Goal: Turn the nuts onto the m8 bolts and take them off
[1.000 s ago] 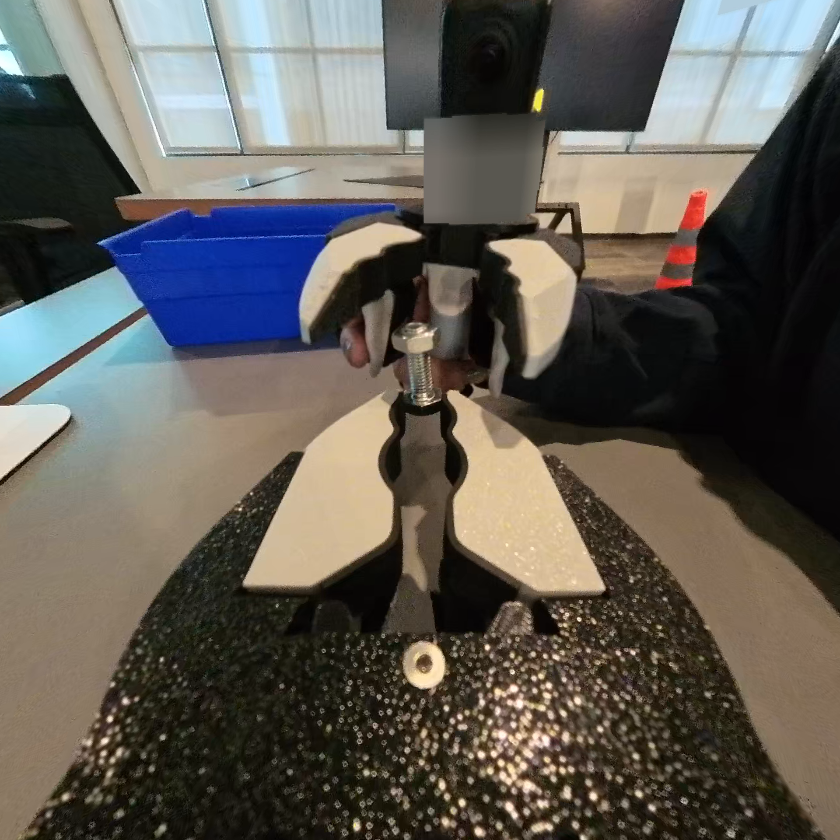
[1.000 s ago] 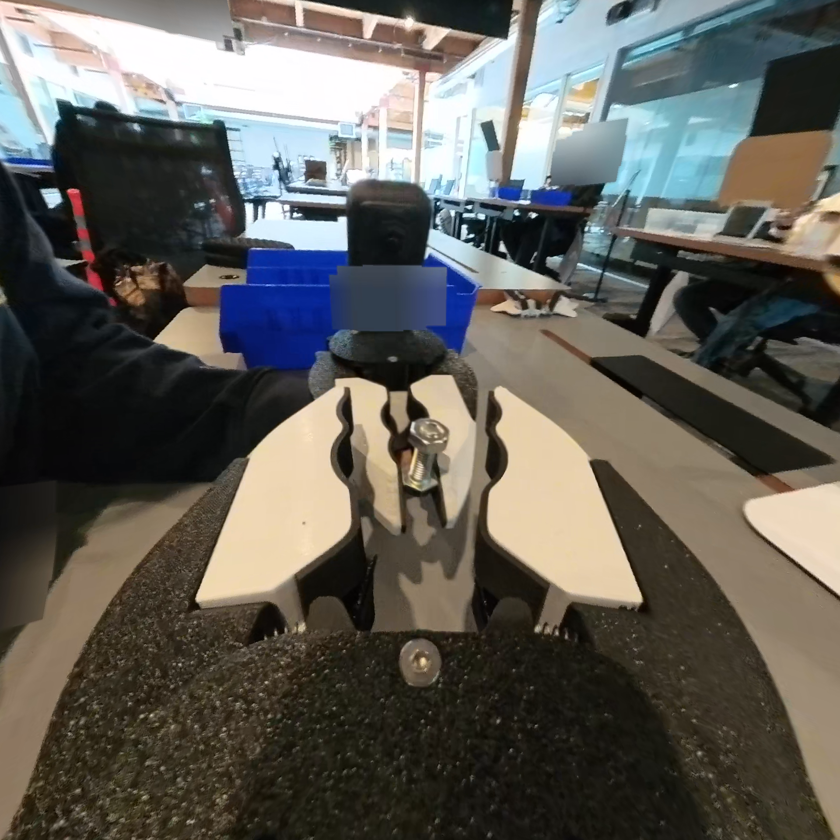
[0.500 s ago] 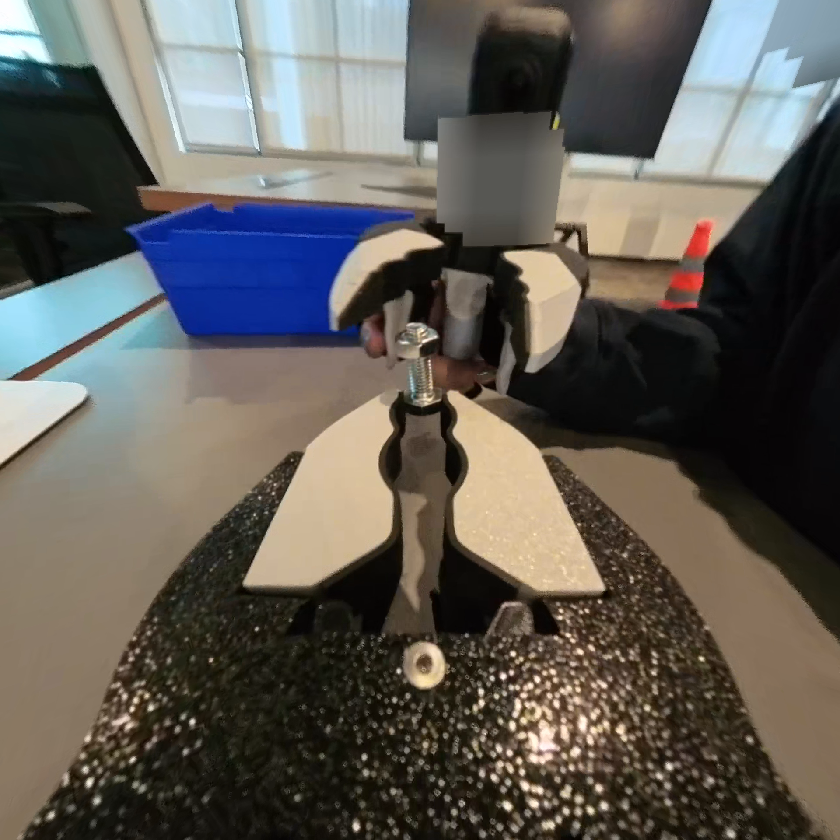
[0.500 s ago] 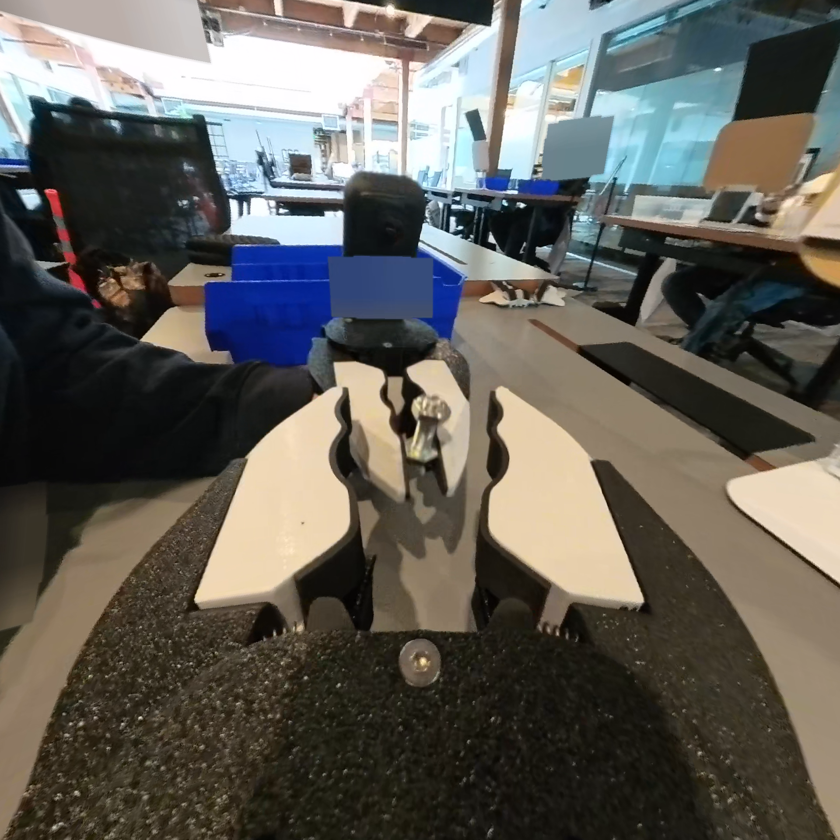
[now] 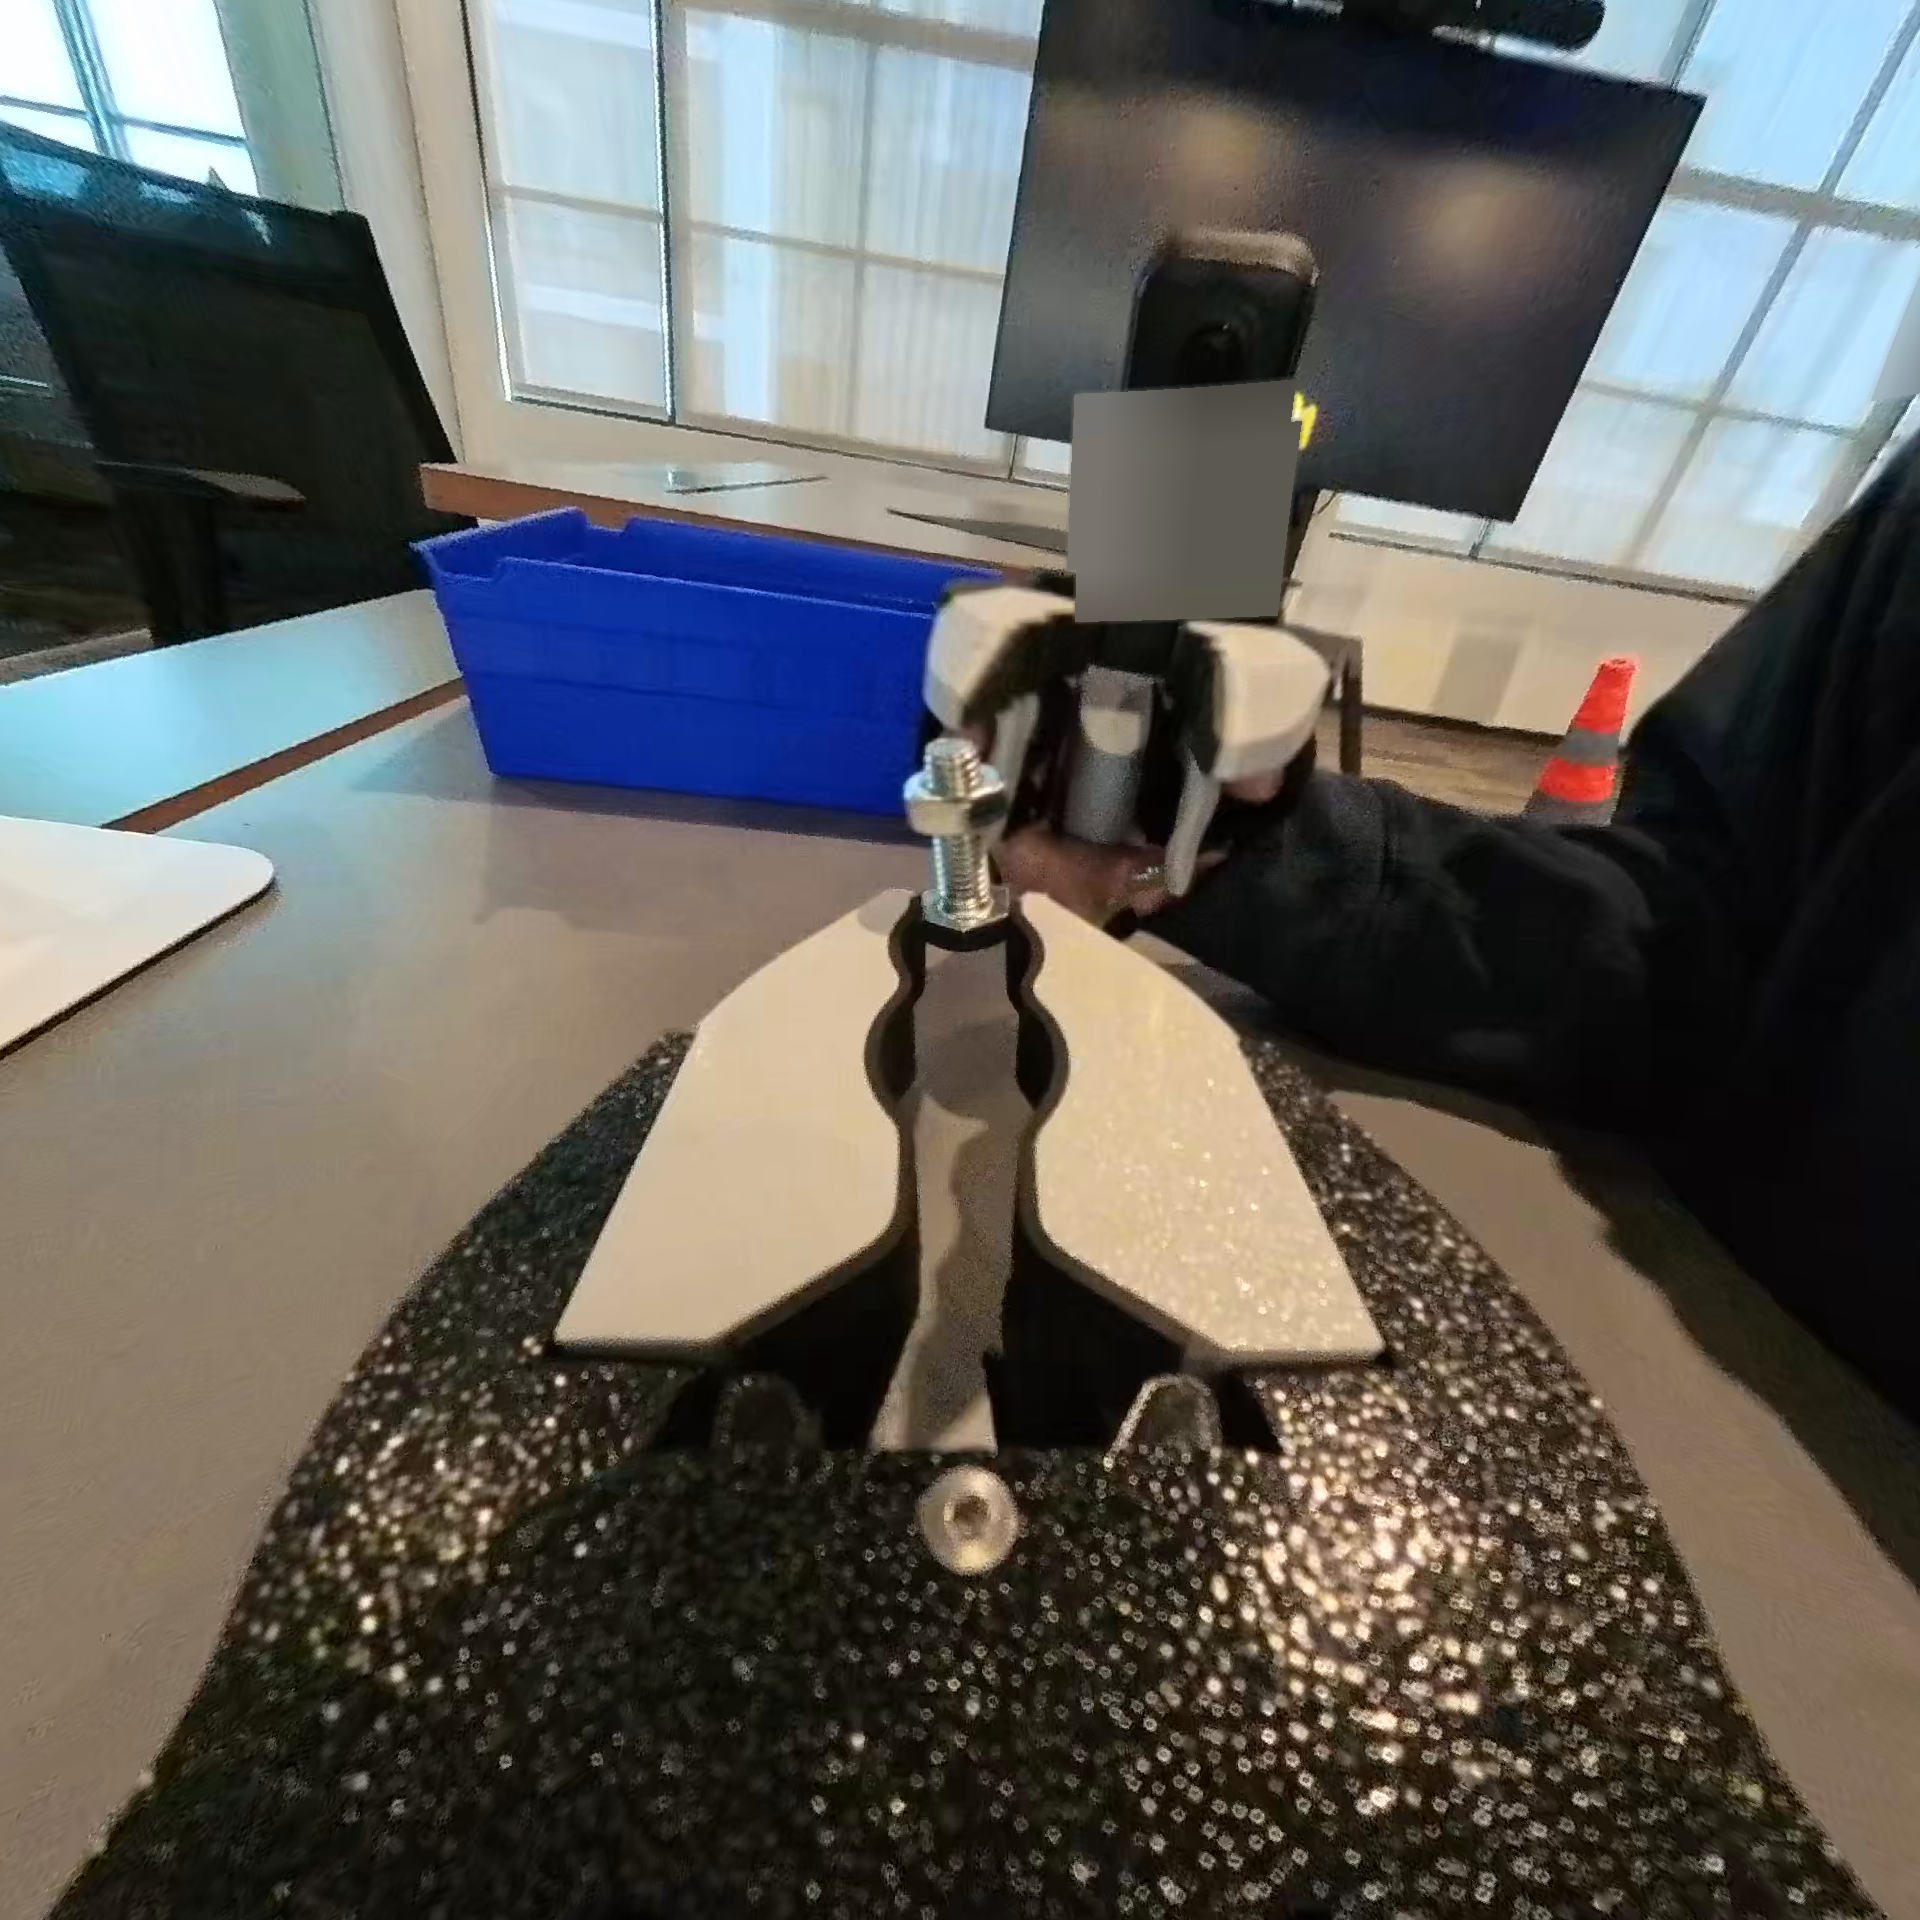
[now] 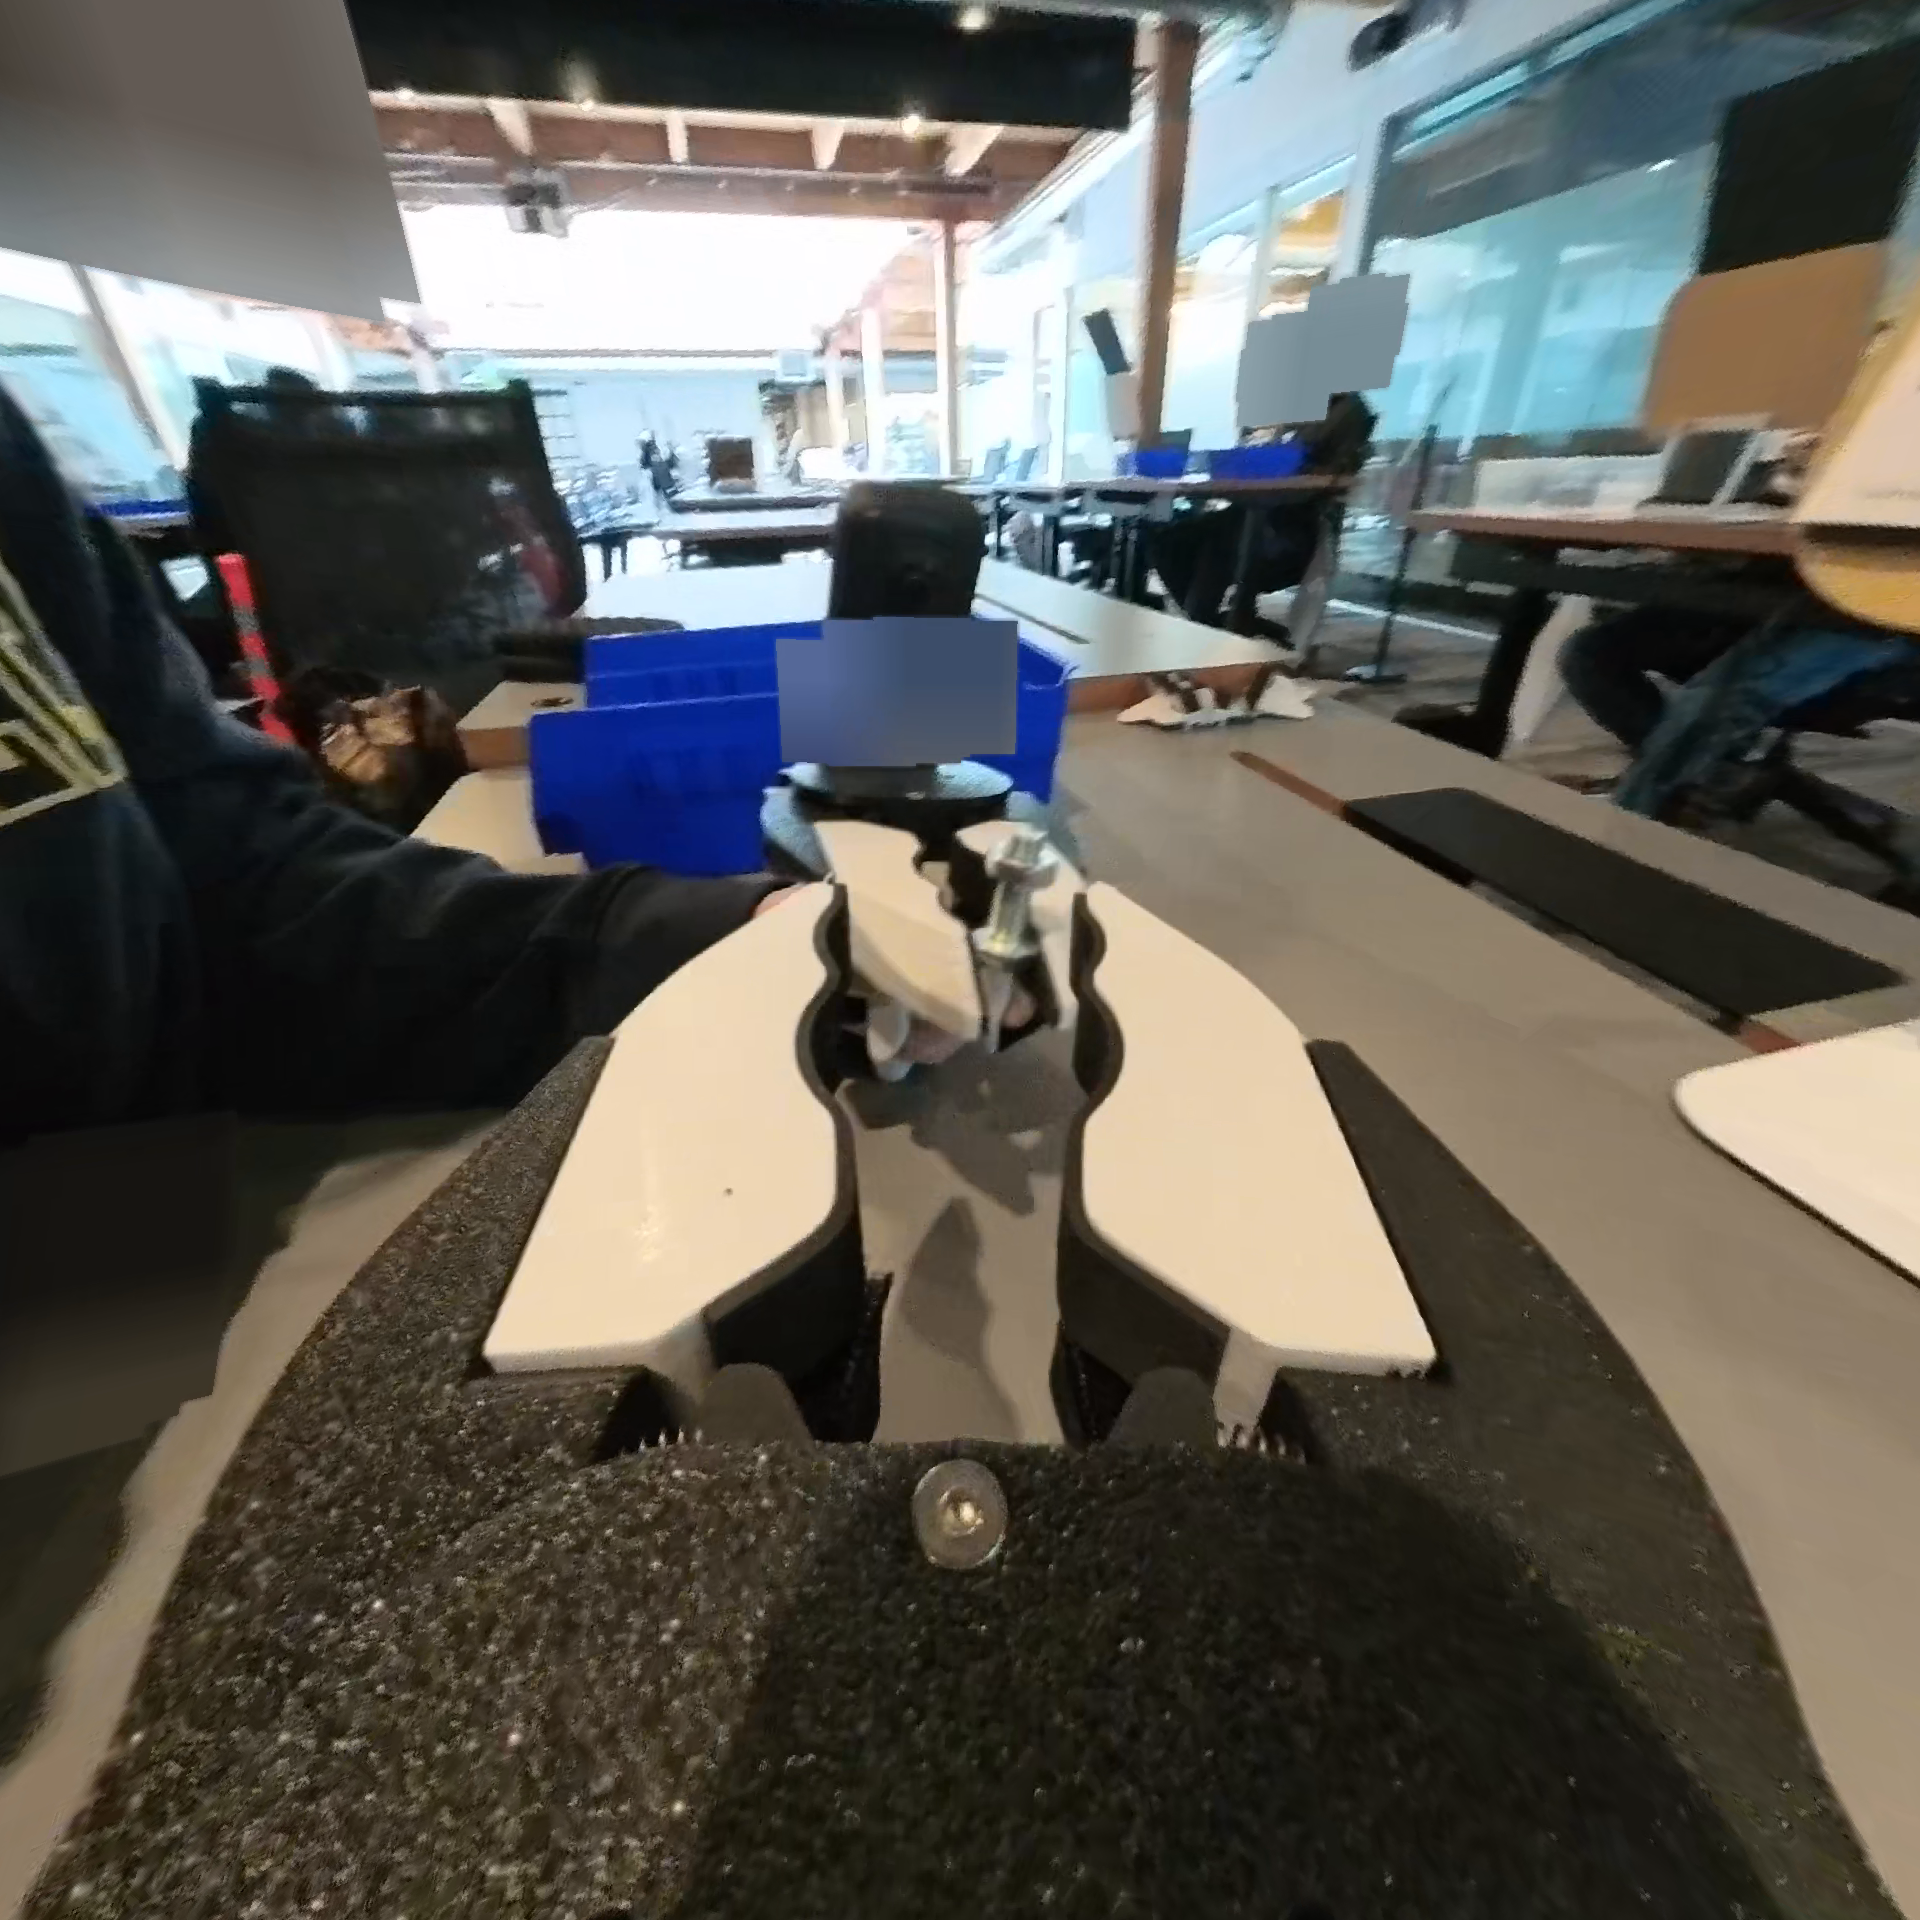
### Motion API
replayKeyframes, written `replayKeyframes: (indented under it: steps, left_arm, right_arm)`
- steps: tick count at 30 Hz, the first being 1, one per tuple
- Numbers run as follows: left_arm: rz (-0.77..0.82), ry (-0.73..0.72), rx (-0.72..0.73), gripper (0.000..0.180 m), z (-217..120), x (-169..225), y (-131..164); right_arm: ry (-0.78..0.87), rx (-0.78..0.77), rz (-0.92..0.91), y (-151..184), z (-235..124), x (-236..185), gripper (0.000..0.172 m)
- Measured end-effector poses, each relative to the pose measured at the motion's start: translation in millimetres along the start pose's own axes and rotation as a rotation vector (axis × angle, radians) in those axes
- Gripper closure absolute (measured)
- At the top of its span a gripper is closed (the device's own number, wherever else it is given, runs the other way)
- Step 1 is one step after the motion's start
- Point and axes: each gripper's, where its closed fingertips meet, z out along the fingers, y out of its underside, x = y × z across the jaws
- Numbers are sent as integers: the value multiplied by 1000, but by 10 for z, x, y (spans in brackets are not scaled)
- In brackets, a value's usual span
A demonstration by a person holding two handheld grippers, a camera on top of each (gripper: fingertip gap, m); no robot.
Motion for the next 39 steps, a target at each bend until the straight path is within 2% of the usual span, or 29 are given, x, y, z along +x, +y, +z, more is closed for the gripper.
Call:
replayKeyframes:
  steps: [5, 14, 18, 20, 24, 28, 30, 32, 35, 39]
  left_arm:
    - [57, 30, -110, 166, 113, 104, 146]
    - [72, 66, -126, 166, 125, 163, 171]
    - [75, 57, -102, 165, 119, 158, 140]
    - [66, 28, -68, 150, 108, 119, 96]
    - [27, 29, -29, 136, 76, 85, 43]
    - [30, 23, -28, 136, 74, 79, 42]
    - [31, 19, -35, 136, 80, 77, 51]
    - [34, 10, -35, 138, 82, 68, 51]
    - [25, 6, -36, 140, 83, 56, 52]
    - [14, 2, -39, 141, 86, 41, 56]
  right_arm:
    - [55, -73, -10, 114, 63, 64, 133]
    - [7, -133, 6, 230, 147, -10, 156]
    - [23, -129, -2, 205, 133, 11, 157]
    - [38, -129, -11, 179, 93, 36, 157]
    - [147, -138, -72, -20, -108, 151, 157]
    - [439, -173, -209, -437, -738, 432, 157]
    - [614, -262, -255, -564, -1238, 623, 157]
    - [743, -415, -267, -575, -1761, 793, 157]
    - [794, -733, -171, -265, -2483, 1011, 157]
    - [682, -1145, -8, 310, -3112, 1105, 157]
